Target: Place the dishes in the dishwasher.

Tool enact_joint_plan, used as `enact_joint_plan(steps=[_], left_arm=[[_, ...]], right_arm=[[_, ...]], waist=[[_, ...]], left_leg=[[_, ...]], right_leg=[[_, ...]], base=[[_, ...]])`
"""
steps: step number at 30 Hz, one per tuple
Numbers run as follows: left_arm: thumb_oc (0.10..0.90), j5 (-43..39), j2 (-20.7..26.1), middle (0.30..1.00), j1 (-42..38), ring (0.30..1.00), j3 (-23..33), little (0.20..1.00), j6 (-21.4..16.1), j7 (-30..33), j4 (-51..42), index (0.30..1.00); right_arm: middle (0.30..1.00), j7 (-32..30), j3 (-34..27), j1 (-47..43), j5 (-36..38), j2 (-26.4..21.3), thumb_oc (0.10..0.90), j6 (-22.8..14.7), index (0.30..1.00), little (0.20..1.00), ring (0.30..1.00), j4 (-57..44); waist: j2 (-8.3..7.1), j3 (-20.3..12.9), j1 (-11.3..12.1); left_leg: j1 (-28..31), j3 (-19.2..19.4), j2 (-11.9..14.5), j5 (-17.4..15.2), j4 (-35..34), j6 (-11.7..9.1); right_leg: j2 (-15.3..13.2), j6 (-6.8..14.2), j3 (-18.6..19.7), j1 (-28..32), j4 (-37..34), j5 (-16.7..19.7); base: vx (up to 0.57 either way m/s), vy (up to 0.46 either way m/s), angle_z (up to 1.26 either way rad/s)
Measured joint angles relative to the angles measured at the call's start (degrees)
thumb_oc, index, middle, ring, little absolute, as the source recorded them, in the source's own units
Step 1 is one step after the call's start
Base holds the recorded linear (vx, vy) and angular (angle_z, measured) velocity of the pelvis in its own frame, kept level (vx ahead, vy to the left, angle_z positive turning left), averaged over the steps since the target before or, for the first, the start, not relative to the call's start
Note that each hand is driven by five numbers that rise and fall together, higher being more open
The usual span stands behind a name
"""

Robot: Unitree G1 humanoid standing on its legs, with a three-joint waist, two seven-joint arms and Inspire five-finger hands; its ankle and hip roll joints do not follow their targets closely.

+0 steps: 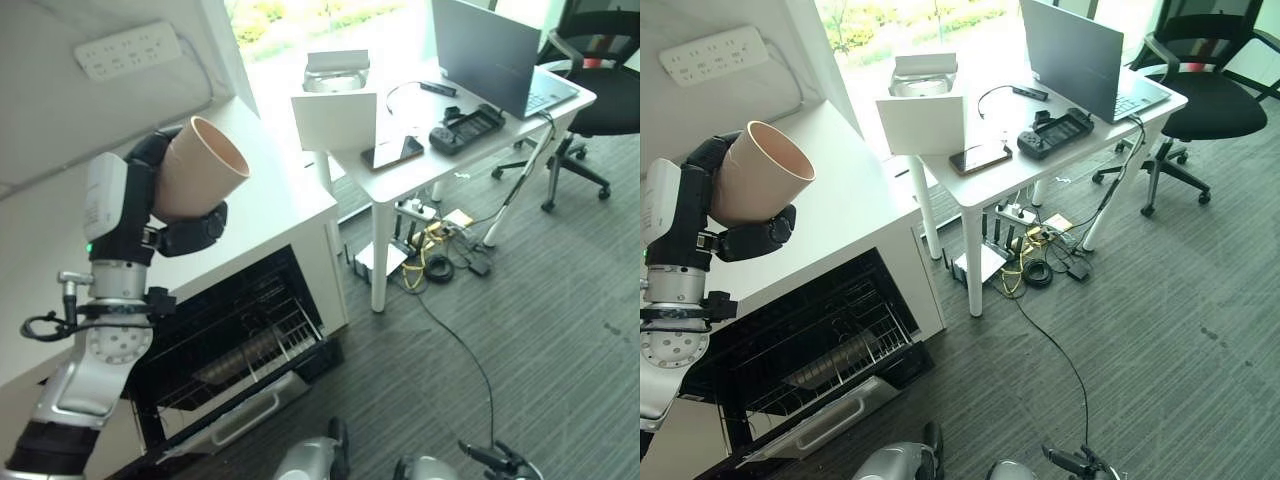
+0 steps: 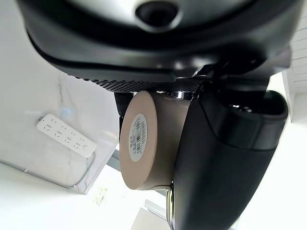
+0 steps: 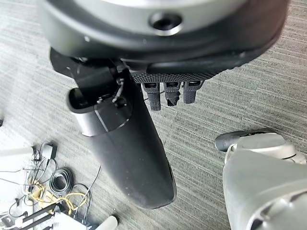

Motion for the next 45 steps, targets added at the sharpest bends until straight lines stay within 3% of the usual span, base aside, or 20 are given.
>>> enact_joint_plan(steps=[3,9,11,12,13,14,15,17,18,19,20,22,24,25,27,31,33,36,37,45], left_arm=[[0.400,-2.1,0.7,0.300,0.0,0.300,2.1,0.300,0.3,-0.2,0.0,0.300],[0.400,-2.0,0.6,0.300,-0.5,0.300,3.2,0.300,1.2,-0.4,-0.1,0.300],[0.400,-1.9,0.3,0.300,0.1,0.300,3.0,0.300,1.3,-0.4,0.0,0.300],[0.400,-1.9,-0.3,0.300,-0.1,0.300,2.9,0.300,1.3,-0.4,0.0,0.300],[0.400,-1.9,-1.5,0.300,-0.1,0.300,2.1,0.300,0.8,-0.8,0.0,0.300],[0.400,-1.8,-1.6,0.300,-0.1,0.300,1.8,0.300,0.6,-1.2,-0.1,0.300],[0.400,-1.8,-1.6,0.300,-0.4,0.300,2.0,0.300,0.3,-1.2,-0.1,0.300],[0.400,-1.9,-1.5,0.300,-0.9,0.300,2.3,0.300,0.4,-1.2,0.6,0.300],[0.400,-1.9,2.2,0.300,-1.7,0.300,2.5,0.300,0.8,-1.6,2.8,0.300],[0.400,-1.9,1.9,0.300,-2.5,0.300,2.7,0.300,1.0,-1.7,3.4,0.300],[0.400,-2.1,2.3,0.300,-2.2,0.300,2.8,0.300,1.2,-1.7,3.9,0.300],[0.400,-2.3,3.1,0.300,-0.7,0.300,4.0,0.300,1.4,-2.9,3.1,0.300],[0.400,-4.3,3.0,0.300,1.9,0.300,5.9,0.300,1.5,-3.4,2.0,0.300],[0.400,-4.3,2.9,0.300,1.9,0.300,5.5,0.300,2.4,-3.8,2.0,0.300],[0.400,-4.2,2.9,0.300,2.1,0.300,5.2,0.300,2.7,-4.5,1.8,0.300],[0.400,-4.3,3.0,0.300,1.9,0.300,5.5,0.300,2.6,-5.1,-2.8,0.300],[0.400,-4.4,3.1,0.300,1.1,0.300,5.4,0.300,1.9,-6.7,-4.5,0.300],[0.400,-4.4,3.0,0.300,-0.4,0.300,5.0,0.300,0.1,-8.0,-4.4,0.300],[0.400,-4.4,2.9,0.300,-0.4,0.300,4.9,0.300,-0.8,-8.0,-4.4,0.300],[0.400,-4.5,-1.9,0.300,-1.0,0.300,2.6,0.300,-1.6,-8.0,-2.2,0.300]], right_arm=[[0.900,-0.2,0.3,-0.8,-2.5,0.7,0.800,1.1,0.900,0.900,0.900,0.0],[0.900,-1.9,0.8,-2.7,-2.7,0.7,0.800,2.4,0.900,0.900,0.900,-0.1],[0.900,-2.5,0.7,-2.9,-2.7,1.0,0.800,2.5,0.900,0.900,0.900,-0.4],[0.900,-2.8,1.1,-2.6,-2.7,1.0,0.800,2.9,0.900,0.900,0.900,-1.8],[0.900,-3.2,1.6,-1.7,-2.7,1.1,0.800,3.4,0.900,0.900,0.900,-3.4],[0.900,-3.1,2.4,-1.3,-2.7,1.3,0.800,3.3,0.900,0.900,0.900,-4.2],[0.900,-2.4,2.3,-1.3,-2.8,1.7,0.800,3.4,0.900,0.900,0.900,-3.8],[0.900,-1.7,2.1,-2.6,-3.2,2.3,0.800,3.0,0.900,0.900,0.900,-1.5],[0.900,-0.7,2.0,-4.2,-4.2,2.8,0.800,3.0,0.900,0.900,0.900,2.7],[0.900,-0.7,1.4,-4.3,-4.1,2.8,0.800,2.9,0.900,0.900,0.900,3.4],[0.900,-0.1,0.2,-4.3,-4.1,2.9,0.800,2.7,0.900,0.900,0.900,4.2],[0.900,0.6,-0.1,-3.9,-5.3,2.8,0.800,2.5,0.900,0.900,0.900,4.2],[0.900,0.6,0.3,-3.8,-5.8,2.7,0.800,2.2,0.900,0.900,0.900,3.8],[0.900,0.5,0.6,-3.8,-6.0,2.3,0.800,2.1,0.900,0.900,0.900,2.8],[0.900,0.4,1.0,-4.3,-6.0,2.1,0.800,2.0,0.900,0.900,0.900,2.4],[0.900,0.5,1.1,-4.8,-5.9,-0.5,0.800,1.7,0.900,0.900,0.900,1.8],[0.900,0.3,1.1,-4.8,-4.9,-2.9,0.800,1.1,0.900,0.900,0.900,1.2],[0.900,-0.5,1.2,-3.2,-3.2,-2.4,0.800,1.2,0.900,0.900,0.900,-0.2],[0.900,-0.7,1.1,-3.0,-3.0,-2.4,0.800,1.4,0.900,0.900,0.900,-0.1],[0.900,-3.0,-0.9,1.0,1.1,0.9,0.800,1.2,0.900,0.900,0.900,2.7]], waist=[[-0.51,-0.2,1.2],[-0.30,-0.2,3.1],[0.33,-0.3,5.0],[0.74,-0.1,4.6],[1.16,0.0,3.2],[1.39,0.0,2.6],[1.68,0.0,3.5],[0.82,0.0,3.3],[-2.65,-0.1,1.0],[-4.00,0.8,1.4],[-3.86,0.8,3.1],[-3.88,0.7,4.2],[-5.05,0.0,6.0],[-4.07,0.3,5.5],[-3.88,0.2,5.3],[-3.07,0.2,4.3],[-1.06,0.3,3.8],[-0.36,0.3,1.5],[0.15,0.3,1.0],[1.28,0.2,0.4]], left_leg=[[0.5,0.7,-1.8,0.7,-1.4,1.5],[-0.9,-2.6,-3.6,-0.9,1.2,3.1],[-2.1,-4.3,-4.8,-3.0,4.1,5.2],[-2.3,-5.9,-6.6,-3.5,5.6,6.8],[-1.2,-10.1,-8.7,-3.5,7.0,6.9],[-1.1,-12.0,-9.4,-3.2,6.6,7.1],[-1.3,-14.6,-10.1,-1.7,4.7,5.0],[-1.5,-15.3,-10.3,-1.9,0.8,3.9],[-4.2,-14.0,-7.7,-7.6,10.9,3.7],[-4.3,-13.2,-9.0,-9.3,13.5,4.5],[-5.0,-14.6,-8.8,-9.8,14.4,2.5],[-4.6,-16.8,-7.5,-9.8,13.2,1.6],[-3.6,-17.6,-6.8,-8.9,10.9,0.6],[-2.6,-18.7,-5.8,-8.1,9.2,-0.7],[0.8,-17.8,-3.9,-5.4,3.8,-3.0],[4.2,-14.0,-0.6,-3.3,-1.4,-3.9],[4.1,-11.9,1.6,-1.6,-3.6,-5.1],[2.2,-4.9,5.0,-0.5,-3.3,-5.6],[2.4,-3.4,6.2,0.5,-3.6,-6.5],[2.9,-2.8,2.1,1.5,-3.1,-3.7]], right_leg=[[-1.5,2.0,0.3,0.3,-2.0,1.4],[-2.2,2.6,-2.6,3.2,-3.9,2.9],[-2.6,2.3,-3.8,4.7,-4.3,2.8],[-3.9,4.2,-2.7,4.0,1.9,3.6],[-4.9,2.1,4.4,-1.3,14.7,2.9],[-3.3,2.3,8.4,-3.1,16.5,1.8],[0.4,3.2,13.2,-5.5,8.5,1.1],[1.9,3.8,15.5,-7.4,-4.6,2.5],[-2.5,9.5,21.7,-11.2,-4.7,5.7],[-4.2,10.0,23.7,-12.0,-4.6,7.3],[-3.2,8.9,24.1,-14.1,-2.7,8.1],[-0.9,7.0,20.1,-14.1,1.0,7.1],[0.0,6.0,16.2,-10.6,-2.9,9.0],[0.6,5.3,14.0,-8.8,-4.6,11.1],[1.3,3.9,12.0,-7.2,-3.9,10.4],[3.0,1.6,9.5,-4.5,-5.0,7.9],[3.9,-0.2,6.6,-3.8,-5.3,7.3],[2.4,-1.7,2.6,-3.8,-3.9,6.2],[1.8,-1.3,2.8,-4.5,-2.1,4.7],[-1.9,2.0,4.3,-4.7,-1.3,6.2]], base=[[-0.05,0.132,0.00],[-0.04,0.210,0.30],[0.07,0.152,0.65],[0.09,0.002,1.18],[0.13,-0.180,1.62],[0.16,-0.235,1.56],[0.20,-0.331,1.27],[0.20,-0.301,1.34],[0.24,-0.360,1.47],[0.27,-0.430,1.30],[0.26,-0.470,0.70],[0.16,-0.322,0.57],[0.11,-0.218,0.29],[0.10,-0.194,0.42],[0.08,-0.200,0.47],[0.02,-0.136,0.35],[-0.06,-0.057,0.50],[-0.03,0.015,0.71],[-0.02,0.085,0.42],[0.00,0.092,0.04]])
